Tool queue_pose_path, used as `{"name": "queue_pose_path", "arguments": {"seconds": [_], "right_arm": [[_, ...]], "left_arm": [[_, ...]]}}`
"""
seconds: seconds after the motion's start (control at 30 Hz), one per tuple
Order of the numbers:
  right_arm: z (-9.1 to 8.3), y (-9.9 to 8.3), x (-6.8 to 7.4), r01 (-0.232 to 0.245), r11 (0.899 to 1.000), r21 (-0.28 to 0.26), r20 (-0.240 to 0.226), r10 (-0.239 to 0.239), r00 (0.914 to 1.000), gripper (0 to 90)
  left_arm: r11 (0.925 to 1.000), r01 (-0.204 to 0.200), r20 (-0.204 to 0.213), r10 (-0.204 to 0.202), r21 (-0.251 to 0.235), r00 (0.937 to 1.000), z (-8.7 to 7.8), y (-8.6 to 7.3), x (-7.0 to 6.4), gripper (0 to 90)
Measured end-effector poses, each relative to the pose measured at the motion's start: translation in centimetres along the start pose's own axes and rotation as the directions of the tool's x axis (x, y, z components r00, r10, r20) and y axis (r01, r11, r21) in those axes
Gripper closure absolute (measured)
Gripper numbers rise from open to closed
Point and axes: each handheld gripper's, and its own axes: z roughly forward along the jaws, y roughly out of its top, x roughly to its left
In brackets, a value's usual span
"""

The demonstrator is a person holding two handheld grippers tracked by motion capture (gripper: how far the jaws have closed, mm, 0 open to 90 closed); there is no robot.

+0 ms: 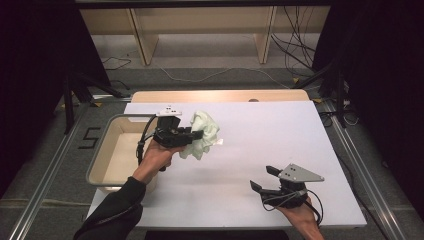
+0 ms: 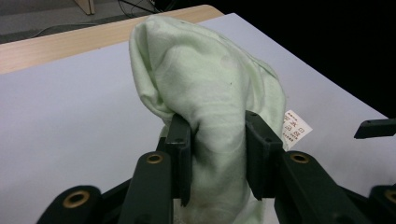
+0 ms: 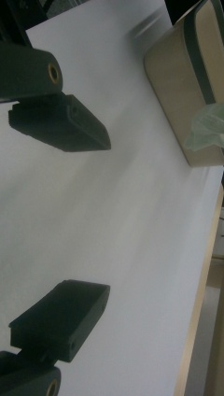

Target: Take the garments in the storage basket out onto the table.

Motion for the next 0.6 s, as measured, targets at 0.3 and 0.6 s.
{"name": "queue_pose_path", "arguments": {"seconds": [0.3,0.6], "right_arm": [[0.0,0.0,0.0,0.002,1.0,0.0,-0.001,-0.002,1.0,25.9],[0.0,0.0,0.0,0.001,1.0,0.0,-0.001,-0.001,1.0,25.9]], "left_arm": [[0.9993,-0.017,0.021,0.017,0.034,0.9996,2.3,-0.6,-1.1,66.2],[0.9974,-0.037,0.037,0.034,0.062,0.9987,4.6,-0.9,-1.5,66.0]]}}
